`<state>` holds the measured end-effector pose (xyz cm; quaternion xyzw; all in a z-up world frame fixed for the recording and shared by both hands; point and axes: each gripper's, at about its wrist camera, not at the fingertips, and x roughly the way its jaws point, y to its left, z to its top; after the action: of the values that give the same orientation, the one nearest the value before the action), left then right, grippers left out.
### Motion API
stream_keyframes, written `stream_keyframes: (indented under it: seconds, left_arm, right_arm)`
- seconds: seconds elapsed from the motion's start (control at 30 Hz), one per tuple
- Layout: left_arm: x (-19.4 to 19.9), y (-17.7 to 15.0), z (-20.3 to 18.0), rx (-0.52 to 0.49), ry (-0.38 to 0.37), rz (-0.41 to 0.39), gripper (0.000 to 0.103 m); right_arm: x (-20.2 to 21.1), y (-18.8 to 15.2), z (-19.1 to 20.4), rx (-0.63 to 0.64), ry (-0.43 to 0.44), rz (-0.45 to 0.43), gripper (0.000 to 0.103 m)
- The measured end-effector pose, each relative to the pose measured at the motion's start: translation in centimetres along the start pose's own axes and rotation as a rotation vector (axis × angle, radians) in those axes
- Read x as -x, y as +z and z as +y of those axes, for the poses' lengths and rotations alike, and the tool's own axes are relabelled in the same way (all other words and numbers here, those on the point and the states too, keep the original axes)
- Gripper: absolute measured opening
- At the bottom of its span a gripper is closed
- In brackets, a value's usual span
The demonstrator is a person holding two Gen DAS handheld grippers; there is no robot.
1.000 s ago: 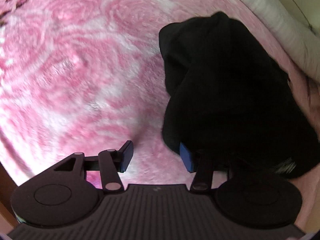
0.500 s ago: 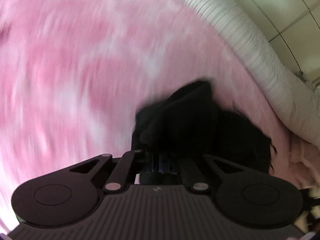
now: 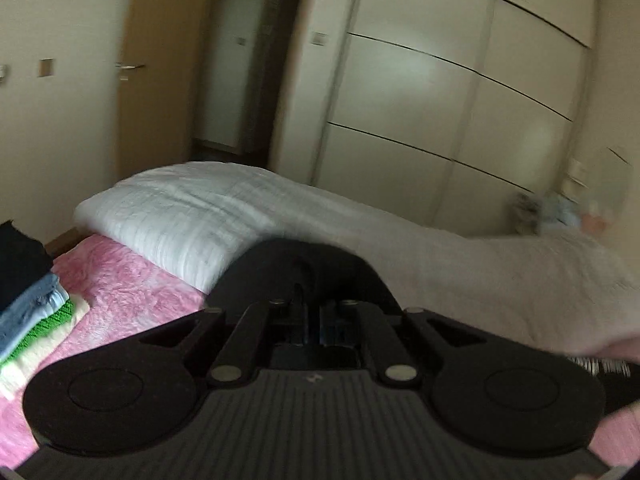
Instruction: Fold clothes
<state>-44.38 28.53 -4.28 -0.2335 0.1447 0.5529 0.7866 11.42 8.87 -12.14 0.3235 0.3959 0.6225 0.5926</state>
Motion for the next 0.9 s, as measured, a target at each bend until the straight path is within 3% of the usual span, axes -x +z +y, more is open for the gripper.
stream_keyframes:
  seconds: [0.07, 0.17, 0.2, 0.37, 0.43, 0.47, 0.53, 0.57, 0.6, 0.7, 0.83, 0.9]
  left_arm:
    - [0.2, -3.5, 1.5, 0.002, 0.011, 0.091, 0.007]
    - [0.3, -10.1, 3.8, 0.014, 0.034, 0.251, 0.023]
    - [0.3, -12.3, 4.6, 0.018, 0.042, 0.304, 0.029]
    - [0.4, -23.4, 8.5, 0.039, 0.080, 0.571, 0.026]
    - [0.5, -27.8, 10.1, 0.047, 0.096, 0.678, 0.026]
    - [0.5, -30.0, 10.9, 0.051, 0.103, 0.732, 0.026]
    - [0.5, -34.4, 12.5, 0.059, 0.119, 0.838, 0.032]
    - [0.4, -34.9, 13.4, 0.093, 0.135, 0.832, 0.032]
    - [-0.4, -34.8, 14.5, 0.141, 0.152, 0.809, 0.033]
    - [-3.0, -34.3, 17.8, 0.288, 0.203, 0.739, 0.035]
    - [-6.1, -33.2, 20.5, 0.469, 0.235, 0.623, 0.039]
    - [-6.9, -32.3, 20.7, 0.481, 0.248, 0.576, 0.043]
  right_arm:
    - [3.4, -1.5, 0.8, 0.005, -0.055, -0.034, 0.003]
    - [8.6, -5.0, 0.1, -0.005, -0.222, -0.060, 0.003]
    - [10.4, -6.3, -1.0, -0.017, -0.310, -0.064, 0.003]
    - [18.1, -13.3, -11.2, -0.175, -0.873, -0.040, 0.004]
    - [21.1, -15.7, -16.2, -0.321, -1.058, -0.035, 0.004]
    - [22.5, -16.9, -17.9, -0.372, -1.109, -0.048, 0.006]
    - [24.3, -19.1, -20.1, -0.421, -1.125, -0.067, 0.008]
    - [24.4, -19.4, -20.6, -0.426, -1.116, -0.069, 0.013]
    - [24.4, -19.7, -21.1, -0.431, -1.108, -0.071, 0.026]
    - [24.4, -20.6, -22.5, -0.445, -1.081, -0.077, 0.047]
    - [24.3, -20.7, -22.5, -0.456, -1.053, -0.088, 0.050]
    - [24.2, -20.7, -21.8, -0.482, -1.027, -0.109, 0.050]
